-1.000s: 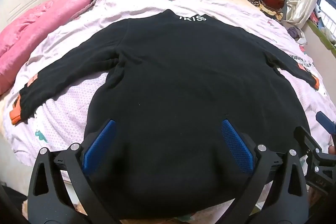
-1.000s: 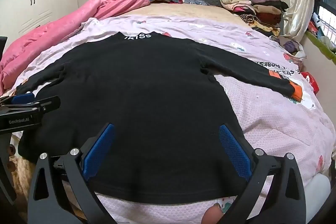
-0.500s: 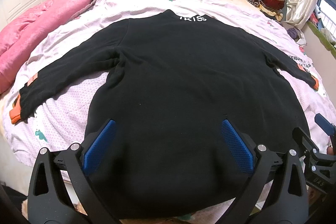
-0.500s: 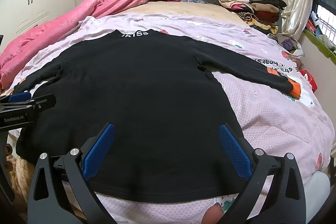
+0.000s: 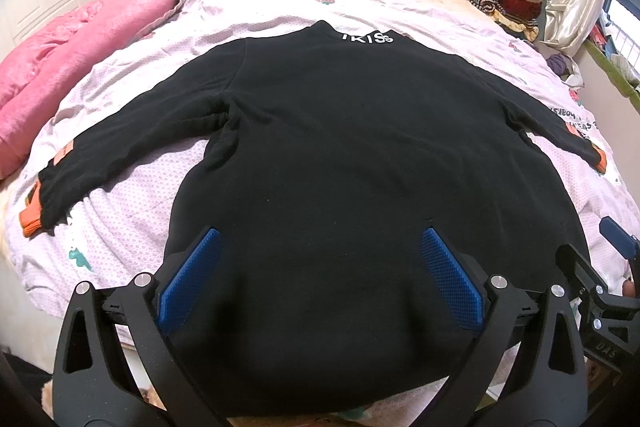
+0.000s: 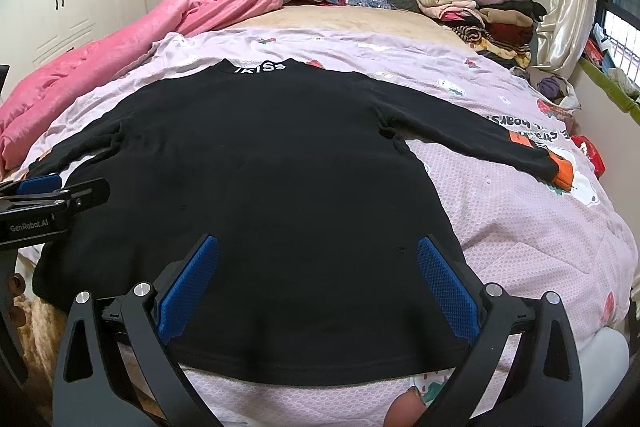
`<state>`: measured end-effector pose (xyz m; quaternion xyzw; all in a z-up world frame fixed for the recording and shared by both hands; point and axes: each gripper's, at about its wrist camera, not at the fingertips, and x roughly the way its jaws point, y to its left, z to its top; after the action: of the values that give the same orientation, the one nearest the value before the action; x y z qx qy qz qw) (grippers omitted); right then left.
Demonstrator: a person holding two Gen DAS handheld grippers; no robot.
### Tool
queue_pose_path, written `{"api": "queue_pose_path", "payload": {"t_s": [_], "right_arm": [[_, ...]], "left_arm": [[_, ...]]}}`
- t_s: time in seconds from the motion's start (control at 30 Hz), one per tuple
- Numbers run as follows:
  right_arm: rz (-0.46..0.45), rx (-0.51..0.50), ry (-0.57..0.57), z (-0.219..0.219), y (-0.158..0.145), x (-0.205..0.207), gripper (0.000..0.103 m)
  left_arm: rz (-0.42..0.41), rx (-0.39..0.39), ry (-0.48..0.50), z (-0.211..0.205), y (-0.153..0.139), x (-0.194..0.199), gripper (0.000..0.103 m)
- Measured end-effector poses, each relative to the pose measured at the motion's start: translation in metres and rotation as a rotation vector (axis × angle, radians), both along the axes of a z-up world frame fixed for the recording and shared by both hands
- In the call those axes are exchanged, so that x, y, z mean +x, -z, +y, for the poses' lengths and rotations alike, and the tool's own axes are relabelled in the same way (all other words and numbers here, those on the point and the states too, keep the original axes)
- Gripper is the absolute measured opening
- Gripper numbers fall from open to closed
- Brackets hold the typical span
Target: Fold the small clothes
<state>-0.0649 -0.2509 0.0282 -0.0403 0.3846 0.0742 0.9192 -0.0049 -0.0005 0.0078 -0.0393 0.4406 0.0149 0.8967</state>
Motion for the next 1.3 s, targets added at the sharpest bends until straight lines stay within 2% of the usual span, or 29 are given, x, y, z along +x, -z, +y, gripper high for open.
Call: {"api": "queue_pose_path", "payload": {"t_s": [0.87,1.3], "right_arm": [[-0.007,0.026,-0.01,0.006,-0.003,0.007,0.099],[-0.019,0.033,-0.007,0.008,-0.01,0.029,0.099]], "left_arm": [[-0.002,-0.003,-0.002,-0.003,-0.001,0.005,0.094],[0.01,-0.002,0.003,-0.003,0.0,0.032,0.094]]}}
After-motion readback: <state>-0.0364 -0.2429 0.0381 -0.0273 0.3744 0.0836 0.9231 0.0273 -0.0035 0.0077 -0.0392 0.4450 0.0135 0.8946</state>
